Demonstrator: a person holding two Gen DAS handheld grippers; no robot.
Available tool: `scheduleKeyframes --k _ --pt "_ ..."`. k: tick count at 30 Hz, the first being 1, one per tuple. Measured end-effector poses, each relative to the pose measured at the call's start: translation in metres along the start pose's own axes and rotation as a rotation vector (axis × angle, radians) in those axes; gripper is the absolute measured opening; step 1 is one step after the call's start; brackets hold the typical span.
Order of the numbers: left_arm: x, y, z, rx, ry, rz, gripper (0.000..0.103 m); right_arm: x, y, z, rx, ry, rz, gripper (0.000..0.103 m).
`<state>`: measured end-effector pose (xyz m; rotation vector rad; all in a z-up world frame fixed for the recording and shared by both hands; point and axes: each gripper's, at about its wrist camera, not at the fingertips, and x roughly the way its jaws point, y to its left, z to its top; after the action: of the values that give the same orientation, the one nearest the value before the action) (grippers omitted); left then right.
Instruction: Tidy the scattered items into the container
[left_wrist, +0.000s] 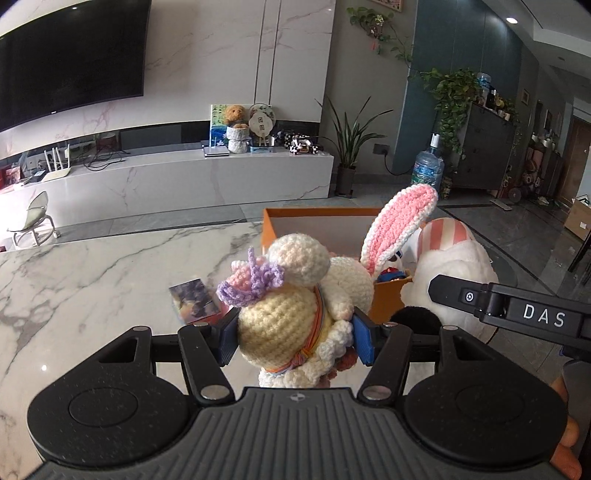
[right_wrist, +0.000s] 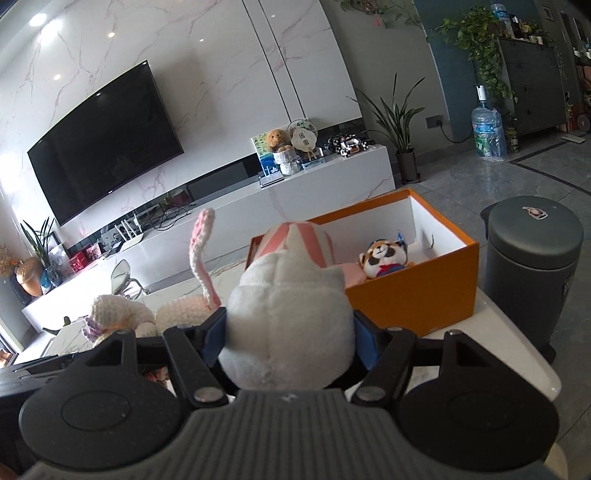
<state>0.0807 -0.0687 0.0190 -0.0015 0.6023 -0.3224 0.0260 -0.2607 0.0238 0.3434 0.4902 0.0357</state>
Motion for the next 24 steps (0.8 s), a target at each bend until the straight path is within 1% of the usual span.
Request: scheduleKeyframes --k 5,10,16,24 --pt "0.021 -0.020 0.019 0.021 -0.013 -0.037 0.070 0.001 -0.022 0.025 -0.012 -0.032 -0.018 0.071" --pt "0.040 -0.038 0.038 0.041 -0.026 -0.059 0.070 0.013 -0.037 0.048 -0.018 -0.052 -0.030 0.071" --pt "0.066 -0.050 0.056 0.057 -0.027 -0.065 0.070 0.027 -0.056 0.074 -0.025 -0.076 -0.046 0.071" --pt "0.096 -0.058 0.075 0.051 -0.019 -0.063 0.070 0.061 -0.073 0.105 -0.040 -0.090 -0.058 0.071"
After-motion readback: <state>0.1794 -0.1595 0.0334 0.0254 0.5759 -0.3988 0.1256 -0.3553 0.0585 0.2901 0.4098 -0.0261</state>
